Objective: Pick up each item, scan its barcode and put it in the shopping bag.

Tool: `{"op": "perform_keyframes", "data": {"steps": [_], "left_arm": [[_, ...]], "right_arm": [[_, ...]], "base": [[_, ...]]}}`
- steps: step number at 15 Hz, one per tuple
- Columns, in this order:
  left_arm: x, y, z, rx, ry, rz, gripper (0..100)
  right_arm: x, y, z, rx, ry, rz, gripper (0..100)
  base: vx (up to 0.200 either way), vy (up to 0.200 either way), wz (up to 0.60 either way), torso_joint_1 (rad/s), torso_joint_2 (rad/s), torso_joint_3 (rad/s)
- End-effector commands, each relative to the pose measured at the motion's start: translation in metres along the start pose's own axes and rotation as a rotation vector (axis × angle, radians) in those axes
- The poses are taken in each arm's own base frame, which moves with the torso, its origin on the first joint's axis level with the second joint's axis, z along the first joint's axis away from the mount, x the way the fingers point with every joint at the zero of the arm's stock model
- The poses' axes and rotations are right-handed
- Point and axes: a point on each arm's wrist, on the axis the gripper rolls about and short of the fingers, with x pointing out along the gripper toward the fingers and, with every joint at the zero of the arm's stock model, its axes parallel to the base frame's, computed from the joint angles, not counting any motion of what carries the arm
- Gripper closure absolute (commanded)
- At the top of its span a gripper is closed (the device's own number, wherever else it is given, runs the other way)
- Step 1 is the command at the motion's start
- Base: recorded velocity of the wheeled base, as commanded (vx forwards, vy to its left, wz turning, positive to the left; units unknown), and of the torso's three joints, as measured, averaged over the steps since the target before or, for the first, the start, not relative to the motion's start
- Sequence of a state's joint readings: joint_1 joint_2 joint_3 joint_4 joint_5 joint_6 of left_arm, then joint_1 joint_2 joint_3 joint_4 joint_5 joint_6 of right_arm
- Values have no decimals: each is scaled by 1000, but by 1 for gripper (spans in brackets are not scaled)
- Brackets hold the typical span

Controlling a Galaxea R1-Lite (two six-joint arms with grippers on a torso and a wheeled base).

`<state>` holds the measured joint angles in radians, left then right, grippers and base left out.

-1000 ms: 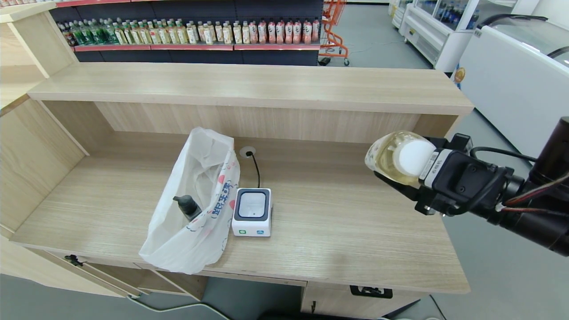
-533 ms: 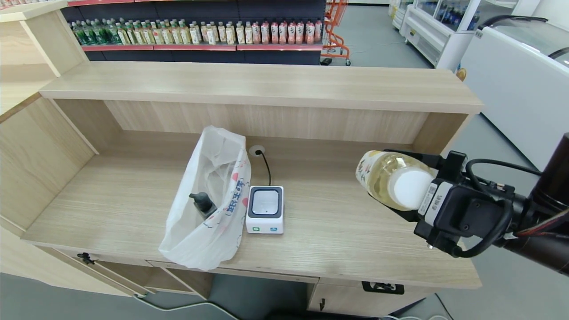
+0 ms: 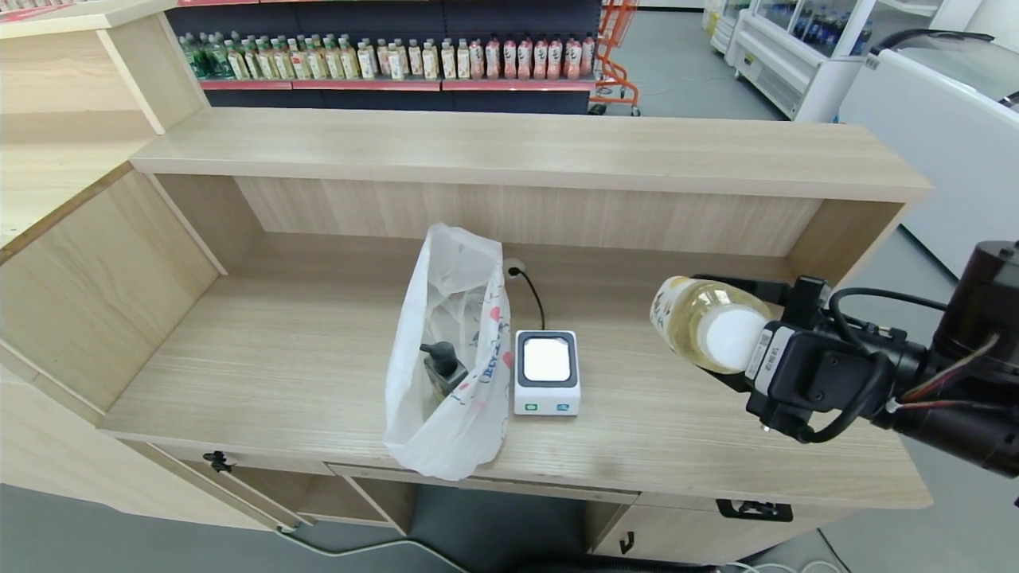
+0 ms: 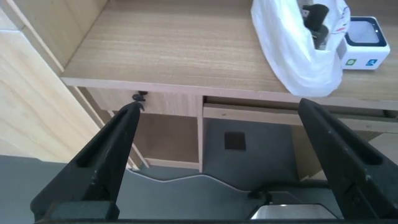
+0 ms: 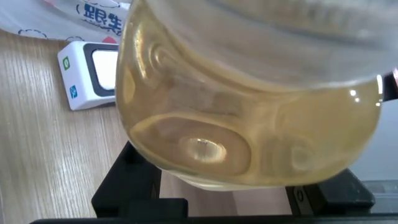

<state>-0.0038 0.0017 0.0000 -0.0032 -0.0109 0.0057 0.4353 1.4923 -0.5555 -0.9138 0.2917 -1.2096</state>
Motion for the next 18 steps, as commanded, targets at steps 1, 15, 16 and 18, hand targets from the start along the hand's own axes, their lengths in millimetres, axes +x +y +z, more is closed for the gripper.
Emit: {"op": "perform_keyframes", "data": {"steps": [1,15,16,18], "left_arm": [[0,0,0,0,0,1,0],[0,0,0,0,0,1,0],[0,0,0,0,0,1,0],[0,0,0,0,0,1,0]], "right_arm": [[10,2,-19,-4,28,14,100],[41,54,-30,46,-96,196,100],[40,58,-30,48,-95,207,100],[44,62,-30,51,-100,225,100]], "base": [[200,0,0,2,2,2],[57,0,0,-1,0,1],[0,0,0,0,0,0],[0,0,0,0,0,0]]}}
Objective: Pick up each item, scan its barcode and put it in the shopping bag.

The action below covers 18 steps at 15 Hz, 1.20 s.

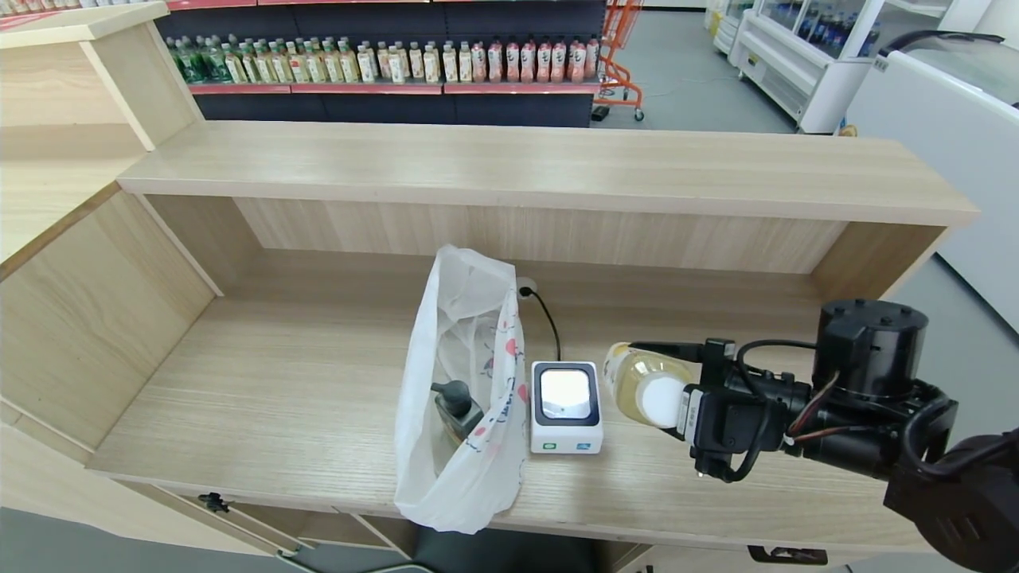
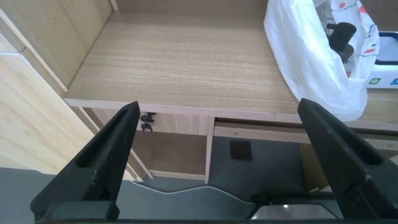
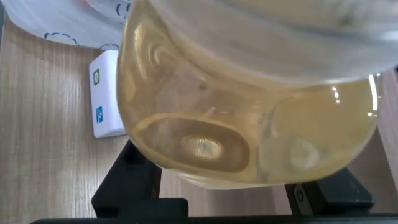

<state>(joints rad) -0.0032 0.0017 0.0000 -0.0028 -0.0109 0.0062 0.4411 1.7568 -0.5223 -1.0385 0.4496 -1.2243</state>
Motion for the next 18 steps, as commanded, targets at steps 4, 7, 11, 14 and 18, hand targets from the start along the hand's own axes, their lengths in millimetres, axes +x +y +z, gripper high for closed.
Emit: {"op": "perform_keyframes", "data": {"steps": [4,7,11,14,18], "left_arm": [[0,0,0,2,0,0,0],[0,0,0,2,0,0,0],[0,0,0,2,0,0,0],[0,0,0,0,0,0,0],[0,0,0,0,0,0,0]], "right_arm": [[13,11,-3,-11,-4,44,100],[22,15,-8,-48,-2,59,100],[38,16,-8,-91,-24,56,100],[54,20,-5,-121,-67,9,100],[61,32,-9,-127,-68,17,100]], "base": [[0,0,0,0,0,0],[0,0,0,0,0,0],[0,0,0,0,0,0],[0,0,0,0,0,0],[0,0,0,0,0,0]]}}
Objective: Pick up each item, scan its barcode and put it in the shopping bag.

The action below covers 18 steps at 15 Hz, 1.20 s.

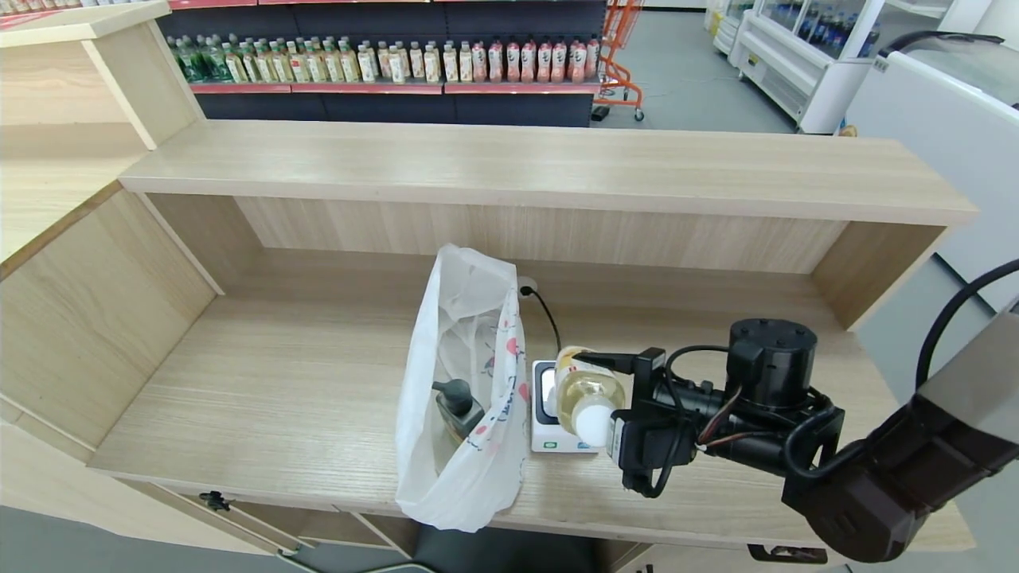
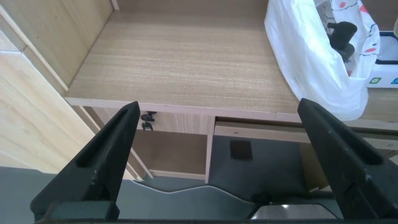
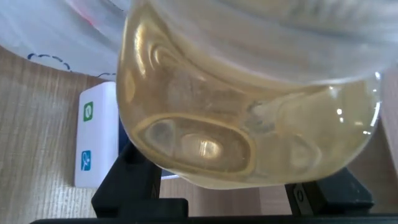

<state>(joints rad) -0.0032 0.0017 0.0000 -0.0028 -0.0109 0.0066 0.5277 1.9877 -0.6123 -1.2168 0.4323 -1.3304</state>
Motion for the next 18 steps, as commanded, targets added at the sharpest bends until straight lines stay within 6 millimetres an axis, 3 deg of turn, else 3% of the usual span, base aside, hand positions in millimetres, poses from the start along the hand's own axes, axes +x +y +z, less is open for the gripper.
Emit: {"op": "perform_keyframes", "data": {"steps": [1,18], "left_arm": [[0,0,0,0,0,0,0],[0,0,0,-4,0,0,0]], "right_arm": [[5,8,-4,7,6,24,100],[19,26,-17,-11,17,-9,100]], "base": [[0,0,0,0,0,0],[0,0,0,0,0,0]]}}
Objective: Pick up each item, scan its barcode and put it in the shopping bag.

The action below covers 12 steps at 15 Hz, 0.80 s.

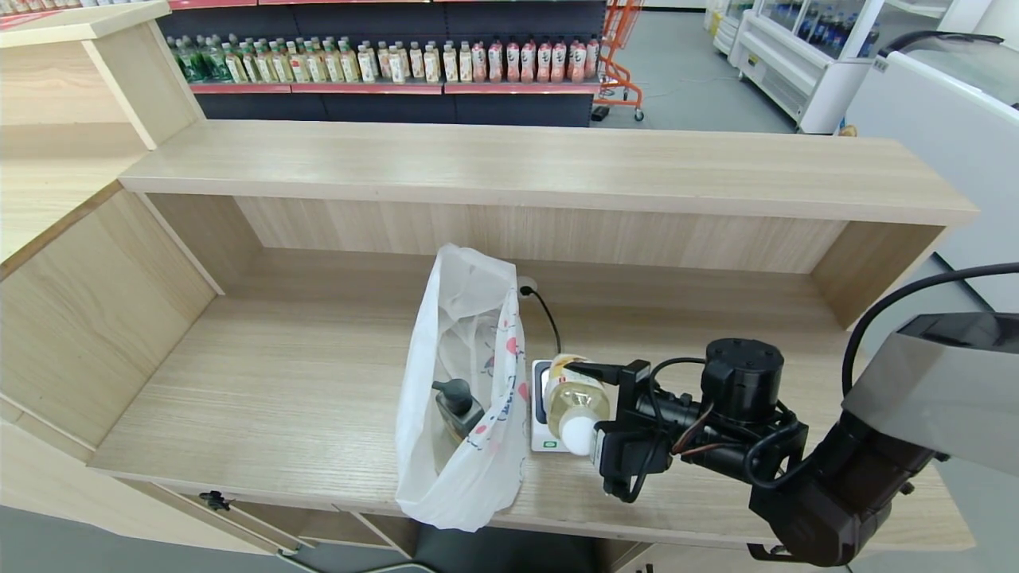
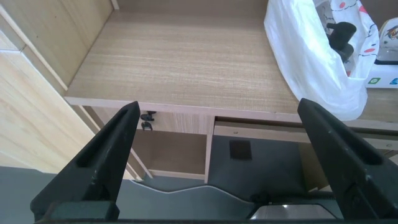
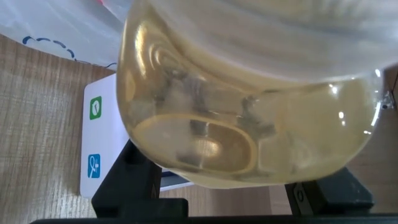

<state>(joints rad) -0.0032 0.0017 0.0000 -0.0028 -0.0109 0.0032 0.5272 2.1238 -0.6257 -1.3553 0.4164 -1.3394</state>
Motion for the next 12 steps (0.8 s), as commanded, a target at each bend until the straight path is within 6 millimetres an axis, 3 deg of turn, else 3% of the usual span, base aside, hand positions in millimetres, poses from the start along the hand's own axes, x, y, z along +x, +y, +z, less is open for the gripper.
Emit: {"op": "perform_keyframes", "data": {"steps": [1,12], "left_arm": [[0,0,0,0,0,0,0],[0,0,0,1,0,0,0]], "right_arm": [[1,3,-1,5,4,10,100],[2,5,-2,1,11,-1,100]], "base": [[0,0,0,0,0,0],[0,0,0,0,0,0]]}}
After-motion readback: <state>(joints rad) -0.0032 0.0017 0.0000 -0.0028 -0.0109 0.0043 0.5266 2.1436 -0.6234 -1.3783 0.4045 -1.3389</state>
